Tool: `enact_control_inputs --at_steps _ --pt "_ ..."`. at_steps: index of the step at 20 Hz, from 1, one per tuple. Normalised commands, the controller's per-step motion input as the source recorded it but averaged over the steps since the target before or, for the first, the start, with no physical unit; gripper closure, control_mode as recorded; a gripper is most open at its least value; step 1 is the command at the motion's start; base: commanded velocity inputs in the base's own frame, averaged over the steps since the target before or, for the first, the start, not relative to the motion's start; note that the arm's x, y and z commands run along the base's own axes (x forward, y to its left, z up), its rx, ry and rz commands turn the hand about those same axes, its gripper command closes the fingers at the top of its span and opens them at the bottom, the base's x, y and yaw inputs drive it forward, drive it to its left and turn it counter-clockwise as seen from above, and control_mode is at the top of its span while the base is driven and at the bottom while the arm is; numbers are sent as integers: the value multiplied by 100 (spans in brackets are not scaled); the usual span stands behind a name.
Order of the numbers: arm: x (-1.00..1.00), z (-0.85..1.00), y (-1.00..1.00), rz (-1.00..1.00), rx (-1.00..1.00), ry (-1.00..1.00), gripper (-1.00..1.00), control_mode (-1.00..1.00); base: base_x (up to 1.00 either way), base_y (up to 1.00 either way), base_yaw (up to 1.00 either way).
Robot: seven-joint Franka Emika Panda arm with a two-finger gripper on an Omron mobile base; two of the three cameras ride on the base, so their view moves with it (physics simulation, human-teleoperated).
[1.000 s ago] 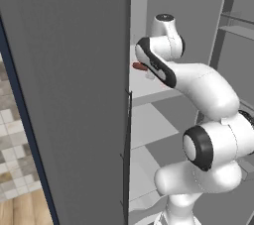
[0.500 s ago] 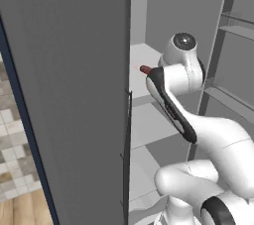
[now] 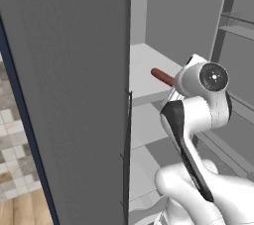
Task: Move the hot dog bun to the plate on the dining table and place the condiment next to that plate. Then navigate to the fridge and take the sausage and place it on the plate as well.
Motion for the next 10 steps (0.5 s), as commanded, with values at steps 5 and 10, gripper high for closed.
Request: enact_control_inputs --at_steps 5,10 --pt "-82 38 0 -4 8 -12 100 -100 0 0 0" --pt "-76 32 0 -2 5 -8 100 -100 0 0 0"
